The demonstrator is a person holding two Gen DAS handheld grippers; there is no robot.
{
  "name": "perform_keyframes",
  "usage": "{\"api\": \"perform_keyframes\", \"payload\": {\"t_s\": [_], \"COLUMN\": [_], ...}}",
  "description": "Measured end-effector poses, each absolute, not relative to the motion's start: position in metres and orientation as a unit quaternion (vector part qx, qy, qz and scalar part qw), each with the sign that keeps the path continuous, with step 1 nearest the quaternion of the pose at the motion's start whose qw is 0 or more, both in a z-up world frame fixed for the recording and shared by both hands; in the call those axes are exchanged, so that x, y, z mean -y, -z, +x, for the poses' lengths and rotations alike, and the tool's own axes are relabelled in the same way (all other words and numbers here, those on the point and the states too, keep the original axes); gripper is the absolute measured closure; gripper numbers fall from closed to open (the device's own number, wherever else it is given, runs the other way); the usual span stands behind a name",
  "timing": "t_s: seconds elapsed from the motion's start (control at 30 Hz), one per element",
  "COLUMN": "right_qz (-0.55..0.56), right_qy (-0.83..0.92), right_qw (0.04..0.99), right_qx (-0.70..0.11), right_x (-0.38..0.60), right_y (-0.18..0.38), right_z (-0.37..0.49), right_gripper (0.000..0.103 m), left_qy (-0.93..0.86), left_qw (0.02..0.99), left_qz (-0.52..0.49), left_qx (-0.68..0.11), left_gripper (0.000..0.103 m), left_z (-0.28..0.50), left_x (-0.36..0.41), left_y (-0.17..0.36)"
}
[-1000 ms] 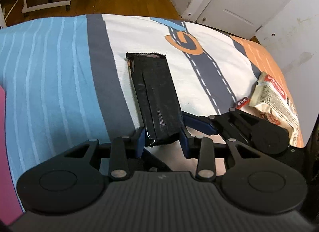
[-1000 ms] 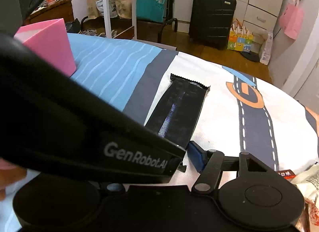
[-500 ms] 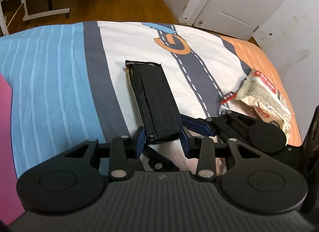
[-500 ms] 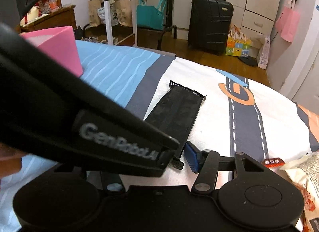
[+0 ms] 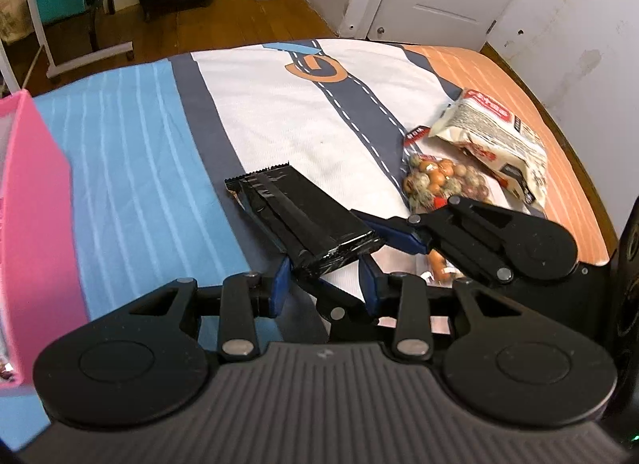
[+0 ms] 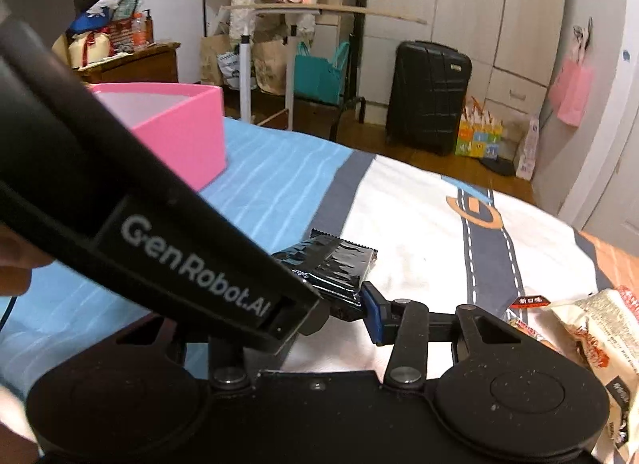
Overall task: Organize snacks
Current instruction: 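Carry the black bar into the pink box and open the left gripper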
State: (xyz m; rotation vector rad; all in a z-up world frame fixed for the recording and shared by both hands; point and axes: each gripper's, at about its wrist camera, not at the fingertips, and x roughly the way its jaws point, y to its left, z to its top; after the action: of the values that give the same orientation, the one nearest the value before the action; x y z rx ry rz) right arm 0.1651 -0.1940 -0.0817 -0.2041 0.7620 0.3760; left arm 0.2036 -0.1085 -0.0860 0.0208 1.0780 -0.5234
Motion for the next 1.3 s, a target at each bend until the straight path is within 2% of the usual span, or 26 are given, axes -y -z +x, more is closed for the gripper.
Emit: {"api": "perform_keyframes", "payload": {"t_s": [0.53, 0.83, 1.07, 1.3], "right_qz": [-0.155, -0.191, -0.206, -0.203], "right_qy": [-0.213, -0.253, -0.307, -0.341], "right_qw": [0.918, 0.913, 0.892, 0.875], "right_qx": [-0.295, -0.256, -0.262, -0.276], "right_x": [0.128, 0.076, 0.023, -0.031], "right_y": [0.011, -0.021, -0.008, 0.023], "right_z": [0.097, 0.096, 0.139, 0.178], "right_gripper": [0.054, 0.054, 0.054, 0.054], "left_qy": [0.224, 0.183, 0.135, 0.098], "left_qw": [0.858, 0.878, 0.885, 0.886], "left_qz": [0.062, 0.075, 0.063, 0.055], "left_qx": [-0.459, -0.435, -0.442, -0.449], "left_gripper": [0.068, 0.069, 0.069, 0.069], "left_z": [0.121, 0.102, 0.137, 0.171], "left_x": [0.06, 0.013, -0.043, -0.094], "left_y": [0.003, -0.041, -0.033, -0.001]}}
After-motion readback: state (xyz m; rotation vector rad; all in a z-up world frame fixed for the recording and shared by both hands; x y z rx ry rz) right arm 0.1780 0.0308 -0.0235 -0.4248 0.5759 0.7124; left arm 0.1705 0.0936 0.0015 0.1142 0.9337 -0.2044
